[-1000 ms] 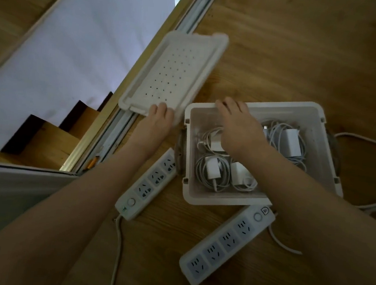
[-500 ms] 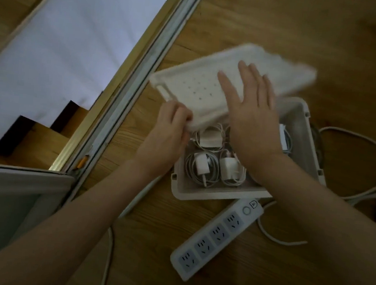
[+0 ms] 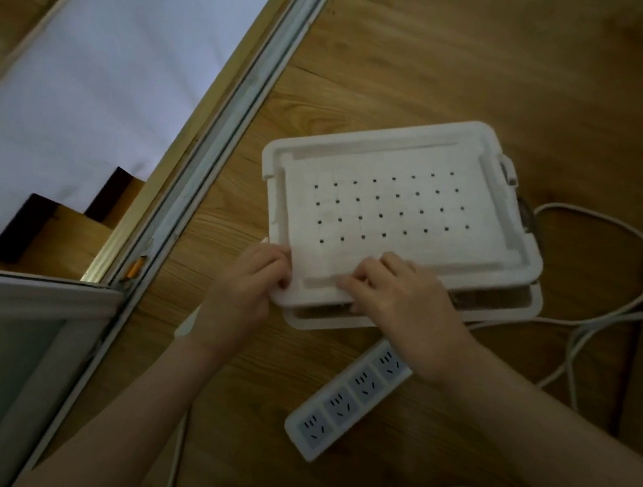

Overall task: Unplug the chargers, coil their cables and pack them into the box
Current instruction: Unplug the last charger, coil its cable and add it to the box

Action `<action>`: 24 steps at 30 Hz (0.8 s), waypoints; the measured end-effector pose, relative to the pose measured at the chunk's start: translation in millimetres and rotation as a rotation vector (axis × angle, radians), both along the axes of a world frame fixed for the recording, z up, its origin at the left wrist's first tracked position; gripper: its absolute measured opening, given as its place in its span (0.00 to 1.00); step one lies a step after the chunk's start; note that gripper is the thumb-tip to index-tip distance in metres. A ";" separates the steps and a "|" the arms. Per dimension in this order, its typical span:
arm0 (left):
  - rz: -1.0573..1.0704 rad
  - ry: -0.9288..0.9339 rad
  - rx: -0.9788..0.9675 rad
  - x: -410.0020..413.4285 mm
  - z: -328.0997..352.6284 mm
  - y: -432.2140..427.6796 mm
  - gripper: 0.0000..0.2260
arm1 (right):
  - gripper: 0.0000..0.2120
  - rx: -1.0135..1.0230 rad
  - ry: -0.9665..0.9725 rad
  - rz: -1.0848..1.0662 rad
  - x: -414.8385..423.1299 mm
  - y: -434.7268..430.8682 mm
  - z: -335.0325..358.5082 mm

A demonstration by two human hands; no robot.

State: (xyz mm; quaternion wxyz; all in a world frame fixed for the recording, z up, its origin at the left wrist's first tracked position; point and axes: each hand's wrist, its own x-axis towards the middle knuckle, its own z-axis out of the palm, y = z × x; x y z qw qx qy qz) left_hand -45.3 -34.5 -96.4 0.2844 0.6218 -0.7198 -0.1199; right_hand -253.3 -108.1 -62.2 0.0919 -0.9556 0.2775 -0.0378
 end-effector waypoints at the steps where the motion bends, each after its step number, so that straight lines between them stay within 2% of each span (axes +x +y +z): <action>1: -0.001 -0.005 -0.005 -1.9 0.0 2.6 0.04 | 0.24 0.035 0.023 -0.014 -3.5 5.1 -6.4; 3: 0.051 0.023 0.012 -10.7 -0.1 3.6 0.08 | 0.24 0.104 0.029 -0.044 -7.7 12.3 -13.6; 6: 0.342 0.112 0.083 -29.2 -2.7 -4.7 0.12 | 0.19 0.164 0.019 -0.049 -10.7 19.6 -15.6; 8: 0.590 0.303 0.200 -38.1 -3.2 -14.1 0.15 | 0.17 0.230 0.027 -0.042 -13.3 23.5 -14.1; 10: 0.709 0.510 0.336 -42.4 -7.6 -24.0 0.15 | 0.12 0.301 -0.022 -0.042 -17.1 19.2 -12.6; 12: 0.719 0.631 0.391 -44.7 -7.7 -29.4 0.12 | 0.12 0.305 -0.096 -0.082 -18.8 10.2 -11.1; 14: 0.743 0.818 0.395 -45.7 -0.2 -31.8 0.10 | 0.17 0.223 -0.103 -0.217 -19.5 -1.8 -14.0; 17: 0.797 1.068 0.441 -39.0 6.5 -32.7 0.22 | 0.30 0.256 0.081 -0.365 -16.7 -21.7 -14.1; 19: 0.755 1.210 0.477 -34.0 8.3 -33.2 0.19 | 0.32 0.285 0.154 -0.393 -15.3 -33.7 -13.9; 22: 0.690 1.438 0.628 -25.7 12.9 -30.1 0.15 | 0.33 0.250 0.172 -0.450 -14.1 -44.3 -12.5; 24: 0.676 1.453 0.714 -17.8 8.3 -25.8 0.16 | 0.33 0.235 0.175 -0.562 -17.7 -47.6 -12.4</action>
